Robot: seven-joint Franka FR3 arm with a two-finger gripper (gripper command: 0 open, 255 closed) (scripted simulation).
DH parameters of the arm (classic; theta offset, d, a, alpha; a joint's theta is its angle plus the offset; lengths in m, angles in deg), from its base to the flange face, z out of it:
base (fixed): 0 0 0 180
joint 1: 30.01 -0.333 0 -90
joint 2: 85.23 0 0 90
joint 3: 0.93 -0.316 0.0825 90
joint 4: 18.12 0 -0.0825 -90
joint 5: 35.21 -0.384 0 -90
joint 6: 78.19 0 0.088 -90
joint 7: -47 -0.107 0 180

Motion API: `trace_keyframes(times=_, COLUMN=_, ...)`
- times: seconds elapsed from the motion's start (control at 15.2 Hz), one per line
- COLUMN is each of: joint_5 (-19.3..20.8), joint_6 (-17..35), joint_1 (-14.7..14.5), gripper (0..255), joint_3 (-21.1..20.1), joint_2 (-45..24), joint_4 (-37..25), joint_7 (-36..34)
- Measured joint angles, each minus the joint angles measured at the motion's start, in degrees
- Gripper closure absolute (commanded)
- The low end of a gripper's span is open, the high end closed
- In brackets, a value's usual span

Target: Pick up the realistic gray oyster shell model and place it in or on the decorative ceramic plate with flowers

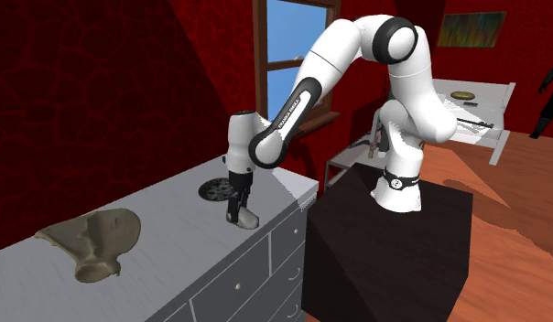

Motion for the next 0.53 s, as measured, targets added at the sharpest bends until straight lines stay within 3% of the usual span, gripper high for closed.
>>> trace_keyframes(times=0.33, joint_5=-0.15, joint_6=0.14, joint_1=0.11, gripper=0, joint_3=-0.12, joint_2=-0.34, joint_4=-0.22, joint_7=0.11)
trace_keyframes(times=0.4, joint_5=-0.15, joint_6=0.14, joint_1=0.11, gripper=255, joint_3=-0.12, joint_2=-0.34, joint_4=-0.22, joint_7=0.11)
trace_keyframes(times=0.53, joint_5=-0.15, joint_6=0.15, joint_1=0.10, gripper=255, joint_3=-0.13, joint_2=-0.32, joint_4=-0.24, joint_7=0.11)
